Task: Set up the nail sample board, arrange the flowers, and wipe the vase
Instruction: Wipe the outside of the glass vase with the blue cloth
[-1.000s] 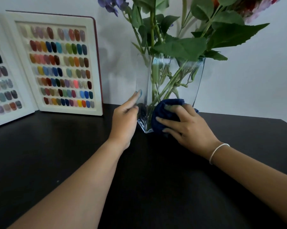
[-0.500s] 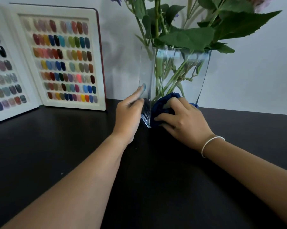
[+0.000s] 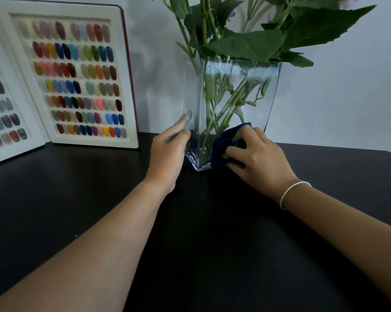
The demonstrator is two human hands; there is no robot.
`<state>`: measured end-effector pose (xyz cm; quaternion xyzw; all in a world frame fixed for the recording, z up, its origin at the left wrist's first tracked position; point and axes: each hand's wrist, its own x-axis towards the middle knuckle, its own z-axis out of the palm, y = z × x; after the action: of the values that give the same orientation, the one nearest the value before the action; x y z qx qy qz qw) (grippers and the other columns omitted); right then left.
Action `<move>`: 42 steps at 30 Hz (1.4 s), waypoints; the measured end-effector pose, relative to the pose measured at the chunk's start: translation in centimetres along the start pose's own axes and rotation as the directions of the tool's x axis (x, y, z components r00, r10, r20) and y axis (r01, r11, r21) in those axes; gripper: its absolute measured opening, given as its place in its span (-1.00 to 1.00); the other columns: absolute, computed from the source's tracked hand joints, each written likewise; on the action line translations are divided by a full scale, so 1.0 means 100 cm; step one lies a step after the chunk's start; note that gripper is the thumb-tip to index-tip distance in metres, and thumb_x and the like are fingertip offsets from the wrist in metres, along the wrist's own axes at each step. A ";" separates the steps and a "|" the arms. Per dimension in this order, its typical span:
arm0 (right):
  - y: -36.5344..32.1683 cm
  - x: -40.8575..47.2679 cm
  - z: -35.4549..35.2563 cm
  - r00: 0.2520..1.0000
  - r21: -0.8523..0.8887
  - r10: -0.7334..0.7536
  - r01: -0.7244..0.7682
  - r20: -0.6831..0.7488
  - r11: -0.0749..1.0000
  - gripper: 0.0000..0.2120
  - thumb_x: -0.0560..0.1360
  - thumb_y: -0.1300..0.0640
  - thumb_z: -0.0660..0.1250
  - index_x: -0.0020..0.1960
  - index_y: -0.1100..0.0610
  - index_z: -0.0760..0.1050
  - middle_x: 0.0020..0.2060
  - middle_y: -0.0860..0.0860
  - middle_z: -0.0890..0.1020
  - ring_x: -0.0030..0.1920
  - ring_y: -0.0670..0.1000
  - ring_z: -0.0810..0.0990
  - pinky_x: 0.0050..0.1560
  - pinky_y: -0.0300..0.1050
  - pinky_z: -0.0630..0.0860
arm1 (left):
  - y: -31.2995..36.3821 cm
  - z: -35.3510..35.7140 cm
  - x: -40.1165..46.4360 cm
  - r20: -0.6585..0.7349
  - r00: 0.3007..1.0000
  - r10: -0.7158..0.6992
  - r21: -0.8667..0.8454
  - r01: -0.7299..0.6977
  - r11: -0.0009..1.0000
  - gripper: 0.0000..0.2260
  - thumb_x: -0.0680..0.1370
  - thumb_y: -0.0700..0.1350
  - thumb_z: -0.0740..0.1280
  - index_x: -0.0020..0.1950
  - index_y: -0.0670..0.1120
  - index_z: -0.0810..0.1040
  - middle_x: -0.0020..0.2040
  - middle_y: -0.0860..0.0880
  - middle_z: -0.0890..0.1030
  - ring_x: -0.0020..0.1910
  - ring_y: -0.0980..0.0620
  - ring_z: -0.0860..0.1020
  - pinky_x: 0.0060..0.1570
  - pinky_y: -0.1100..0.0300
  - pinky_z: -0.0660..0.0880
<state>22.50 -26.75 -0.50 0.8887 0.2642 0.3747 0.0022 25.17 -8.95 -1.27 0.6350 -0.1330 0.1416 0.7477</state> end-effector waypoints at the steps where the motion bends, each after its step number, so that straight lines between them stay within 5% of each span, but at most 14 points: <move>1: 0.005 -0.002 0.000 1.000 0.005 0.016 -0.016 0.011 1.000 -0.87 0.30 0.21 0.46 -0.18 0.19 0.58 -0.15 0.25 0.54 -0.17 0.27 0.52 -0.37 -0.04 0.45 | 0.000 0.000 0.000 0.004 1.000 -0.001 0.000 0.001 1.000 -0.66 0.53 -0.23 0.18 0.27 0.03 0.47 -0.17 0.38 0.61 0.04 0.06 0.40 0.31 -0.05 0.36; 5: 0.021 -0.009 -0.002 0.997 0.049 0.068 -0.069 0.028 0.996 -0.88 0.33 0.21 0.45 -0.14 0.18 0.59 -0.13 0.26 0.52 -0.13 0.27 0.51 -0.34 -0.03 0.46 | -0.001 0.000 0.000 -0.003 1.000 -0.026 -0.015 0.026 1.000 -0.66 0.53 -0.21 0.18 0.23 0.10 0.49 -0.32 0.23 0.50 -0.01 0.01 0.29 0.03 0.05 0.33; 11: 0.028 -0.017 -0.004 0.995 0.135 0.093 -0.095 0.020 0.986 -0.83 0.36 0.13 0.43 -0.06 0.11 0.61 -0.04 0.20 0.51 -0.08 0.20 0.52 -0.23 -0.03 0.52 | -0.001 0.001 0.001 0.008 1.000 -0.030 -0.041 0.030 0.999 -0.66 0.51 -0.20 0.18 0.20 0.12 0.51 -0.20 0.13 0.32 0.00 0.00 0.26 0.00 0.02 0.29; 16: 0.029 -0.014 -0.003 0.993 0.195 0.115 -0.115 0.012 0.974 -0.69 0.38 0.20 0.41 0.09 0.19 0.48 0.01 0.23 0.50 -0.02 0.26 0.51 -0.06 0.10 0.53 | -0.001 0.001 0.001 0.004 1.000 -0.024 -0.036 0.024 0.999 -0.65 0.50 -0.20 0.19 0.19 0.12 0.52 -0.26 0.20 0.40 -0.01 0.01 0.29 0.03 0.01 0.36; 20: 0.029 -0.013 -0.002 0.980 0.260 0.201 -0.195 0.001 0.946 -0.61 0.37 0.20 0.42 0.16 0.19 0.42 0.05 0.18 0.51 0.05 0.20 0.51 0.04 -0.06 0.40 | -0.002 0.000 0.002 -0.004 1.000 -0.022 -0.015 0.022 1.000 -0.65 0.50 -0.20 0.18 0.20 0.11 0.51 -0.16 0.34 0.61 -0.10 0.15 0.42 0.16 0.00 0.44; 26: 0.021 -0.011 -0.001 0.989 0.223 0.137 -0.123 -0.047 0.967 -0.78 0.36 0.28 0.43 -0.02 0.29 0.53 -0.09 0.25 0.55 -0.10 0.27 0.54 -0.09 0.02 0.47 | 0.000 0.002 0.000 -0.009 1.000 -0.015 -0.001 0.015 1.000 -0.67 0.51 -0.20 0.19 0.21 0.08 0.51 -0.02 0.38 0.56 -0.11 0.37 0.51 0.28 0.00 0.41; 30: 0.010 -0.005 0.000 0.997 0.181 0.055 -0.046 -0.048 0.982 -0.81 0.33 0.32 0.43 -0.08 0.30 0.52 -0.15 0.26 0.55 -0.17 0.27 0.54 -0.18 0.02 0.49 | 0.003 0.003 -0.001 -0.024 1.000 -0.009 -0.027 0.008 1.000 -0.68 0.51 -0.21 0.20 0.21 0.04 0.51 0.33 0.08 0.47 0.28 0.19 0.41 0.35 -0.01 0.33; 42: -0.021 0.008 -0.002 0.994 0.234 -0.109 0.109 -0.014 0.966 -0.85 0.35 0.31 0.40 -0.10 0.31 0.51 -0.15 0.26 0.56 -0.21 0.26 0.53 -0.15 0.04 0.51 | 0.004 0.004 -0.003 -0.011 1.000 0.006 -0.012 -0.006 1.000 -0.70 0.49 -0.18 0.20 0.11 0.14 0.54 0.35 0.07 0.45 0.32 0.16 0.38 0.33 -0.02 0.34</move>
<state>21.82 -24.63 -0.27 0.8669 0.3547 0.3406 -0.0821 24.76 -9.26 -0.98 0.6294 -0.1319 0.1466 0.7516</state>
